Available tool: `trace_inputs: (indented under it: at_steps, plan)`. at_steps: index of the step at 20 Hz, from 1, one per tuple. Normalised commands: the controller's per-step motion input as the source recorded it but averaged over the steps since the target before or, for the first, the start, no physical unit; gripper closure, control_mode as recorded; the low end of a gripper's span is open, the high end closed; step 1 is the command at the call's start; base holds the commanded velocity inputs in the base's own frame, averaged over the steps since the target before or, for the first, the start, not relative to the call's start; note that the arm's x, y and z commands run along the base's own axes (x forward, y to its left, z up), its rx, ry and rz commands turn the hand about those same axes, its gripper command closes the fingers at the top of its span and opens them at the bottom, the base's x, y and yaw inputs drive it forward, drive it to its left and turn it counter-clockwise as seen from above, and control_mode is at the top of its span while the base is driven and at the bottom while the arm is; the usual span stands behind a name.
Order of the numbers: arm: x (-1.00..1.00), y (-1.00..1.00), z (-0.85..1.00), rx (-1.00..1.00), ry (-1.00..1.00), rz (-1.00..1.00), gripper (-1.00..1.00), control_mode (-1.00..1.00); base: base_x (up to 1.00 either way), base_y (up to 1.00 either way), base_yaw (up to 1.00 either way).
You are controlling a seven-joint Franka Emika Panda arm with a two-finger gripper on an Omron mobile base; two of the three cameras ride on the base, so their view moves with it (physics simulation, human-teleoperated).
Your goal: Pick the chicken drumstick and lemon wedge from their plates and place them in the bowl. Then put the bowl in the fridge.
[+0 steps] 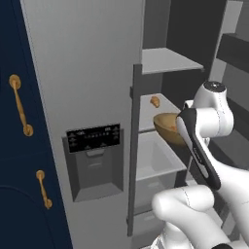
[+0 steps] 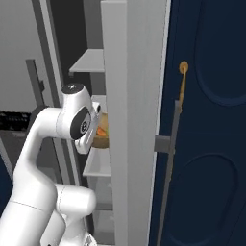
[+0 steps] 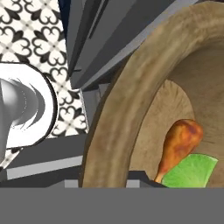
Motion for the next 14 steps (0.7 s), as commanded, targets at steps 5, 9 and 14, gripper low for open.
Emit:
trace_inputs:
  at_steps: [5,9,14]
  plan:
    - [0.0,0.0,0.0,0.0,0.0,0.0,1.0,1.0,0.28,0.11,0.07]
    - [0.0,0.0,0.0,0.0,0.0,0.0,1.0,1.0,0.21,0.16,0.05]
    - [0.0,0.0,0.0,0.0,0.0,0.0,1.0,1.0,0.01,0.0,0.01]
